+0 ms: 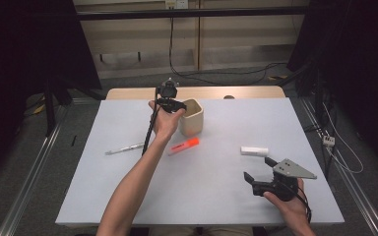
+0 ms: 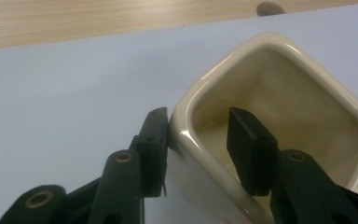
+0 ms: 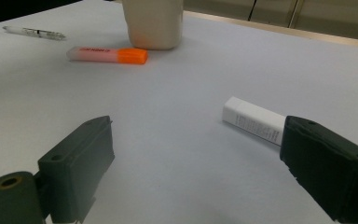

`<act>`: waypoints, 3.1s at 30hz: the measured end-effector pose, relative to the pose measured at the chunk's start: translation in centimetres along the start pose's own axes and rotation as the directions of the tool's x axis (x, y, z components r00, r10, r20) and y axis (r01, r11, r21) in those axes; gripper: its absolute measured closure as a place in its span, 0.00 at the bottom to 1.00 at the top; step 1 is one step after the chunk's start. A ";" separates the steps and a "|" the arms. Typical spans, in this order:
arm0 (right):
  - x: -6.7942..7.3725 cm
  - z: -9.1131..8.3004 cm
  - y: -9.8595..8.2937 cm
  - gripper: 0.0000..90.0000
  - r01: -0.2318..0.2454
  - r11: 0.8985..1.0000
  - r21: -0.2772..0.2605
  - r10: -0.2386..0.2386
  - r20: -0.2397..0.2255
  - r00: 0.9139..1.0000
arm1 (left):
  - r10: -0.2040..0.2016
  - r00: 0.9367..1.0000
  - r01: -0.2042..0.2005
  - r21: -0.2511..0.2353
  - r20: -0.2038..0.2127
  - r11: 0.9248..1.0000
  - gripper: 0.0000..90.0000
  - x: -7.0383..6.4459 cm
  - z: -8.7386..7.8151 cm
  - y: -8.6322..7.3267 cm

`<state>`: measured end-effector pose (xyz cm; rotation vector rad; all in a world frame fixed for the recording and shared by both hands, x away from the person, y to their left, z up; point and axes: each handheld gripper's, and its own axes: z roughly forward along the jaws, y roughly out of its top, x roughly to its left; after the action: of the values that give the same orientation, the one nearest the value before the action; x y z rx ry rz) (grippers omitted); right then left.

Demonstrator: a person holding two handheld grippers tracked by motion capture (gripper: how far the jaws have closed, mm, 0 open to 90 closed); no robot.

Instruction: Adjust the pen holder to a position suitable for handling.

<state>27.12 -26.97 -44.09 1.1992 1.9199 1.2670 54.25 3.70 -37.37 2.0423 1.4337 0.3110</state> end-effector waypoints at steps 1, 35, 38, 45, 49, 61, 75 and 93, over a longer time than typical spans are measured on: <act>0.0 0.0 0.0 0.10 -0.001 1.000 -0.001 0.001 0.000 1.000 | -0.008 1.000 0.008 0.002 -0.004 1.000 0.71 0.1 0.0 0.1; 0.0 0.1 0.0 0.10 -0.003 1.000 0.005 0.003 0.003 1.000 | 0.168 0.978 -0.161 -0.064 0.122 0.985 0.79 1.8 0.9 0.6; 0.0 0.1 0.0 0.10 0.003 1.000 0.004 -0.003 0.001 1.000 | 0.162 0.979 -0.155 -0.067 0.126 0.986 0.77 1.8 0.9 0.4; 0.0 0.1 0.1 0.10 0.000 1.000 0.001 0.000 0.005 1.000 | 0.122 0.982 -0.105 -0.116 0.148 0.988 0.58 2.5 -1.1 0.1; 0.2 0.5 0.2 0.10 0.002 1.000 0.004 -0.002 0.001 1.000 | 0.139 0.979 -0.116 -0.152 0.147 0.982 0.46 2.8 -2.5 -0.4; 0.1 0.9 0.3 0.10 0.002 1.000 0.012 -0.002 0.007 1.000 | 0.153 0.979 -0.121 -0.216 0.136 0.969 0.12 4.2 -3.3 -3.3; 0.0 0.4 0.2 0.10 0.005 1.000 0.002 -0.005 0.003 1.000 | 0.236 0.956 -0.181 -0.281 0.172 0.942 0.06 4.5 -6.2 -6.2; 0.1 0.3 0.3 0.10 0.003 1.000 0.000 -0.003 0.001 1.000 | 0.308 0.942 -0.256 -0.310 0.131 0.916 0.06 4.0 -9.4 -9.6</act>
<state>27.41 -26.70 -43.95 1.1967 1.9197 1.2647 43.60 12.76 -36.42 1.9757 0.9228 0.4212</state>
